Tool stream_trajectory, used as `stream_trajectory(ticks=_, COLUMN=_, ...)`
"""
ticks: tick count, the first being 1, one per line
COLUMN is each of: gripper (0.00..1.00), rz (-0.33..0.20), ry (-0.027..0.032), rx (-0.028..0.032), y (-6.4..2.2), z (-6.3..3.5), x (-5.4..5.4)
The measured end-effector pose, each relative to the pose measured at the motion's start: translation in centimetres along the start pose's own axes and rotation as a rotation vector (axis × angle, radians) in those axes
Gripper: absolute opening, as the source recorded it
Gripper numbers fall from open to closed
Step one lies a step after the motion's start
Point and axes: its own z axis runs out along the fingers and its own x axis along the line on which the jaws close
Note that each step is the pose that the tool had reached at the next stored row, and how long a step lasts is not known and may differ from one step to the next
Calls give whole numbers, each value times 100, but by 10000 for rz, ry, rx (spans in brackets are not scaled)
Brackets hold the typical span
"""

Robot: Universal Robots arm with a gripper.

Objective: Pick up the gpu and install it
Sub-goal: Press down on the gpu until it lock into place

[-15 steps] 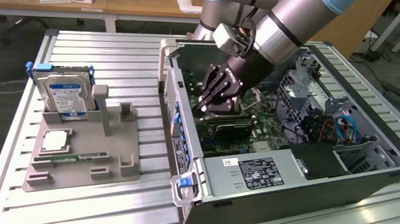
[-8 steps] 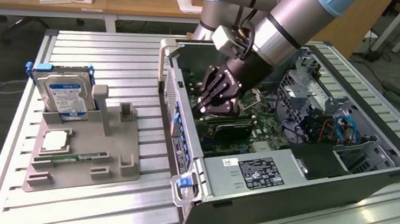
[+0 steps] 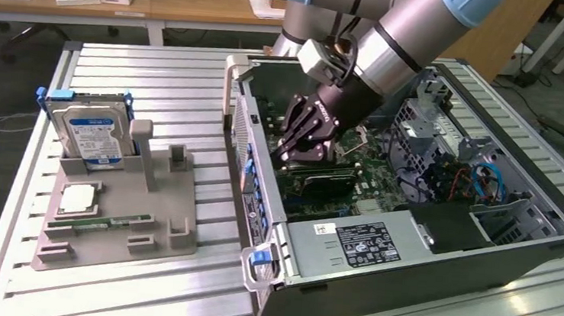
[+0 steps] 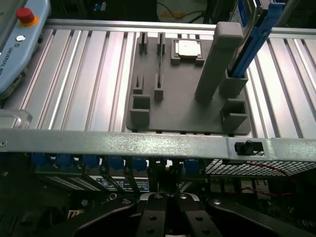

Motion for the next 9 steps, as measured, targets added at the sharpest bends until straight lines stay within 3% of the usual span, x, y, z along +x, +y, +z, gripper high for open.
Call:
stream_trajectory(ticks=7, gripper=10, rz=0, ry=-1, rx=-55, y=-31, z=51, x=-3)
stream_trajectory(ticks=8, gripper=10, rz=-23, ry=-31, rx=-25, y=-47, z=70, x=-7)
stream_trajectory(ticks=9, gripper=10, rz=-23, ry=-37, rx=-38, y=-51, z=80, x=-7)
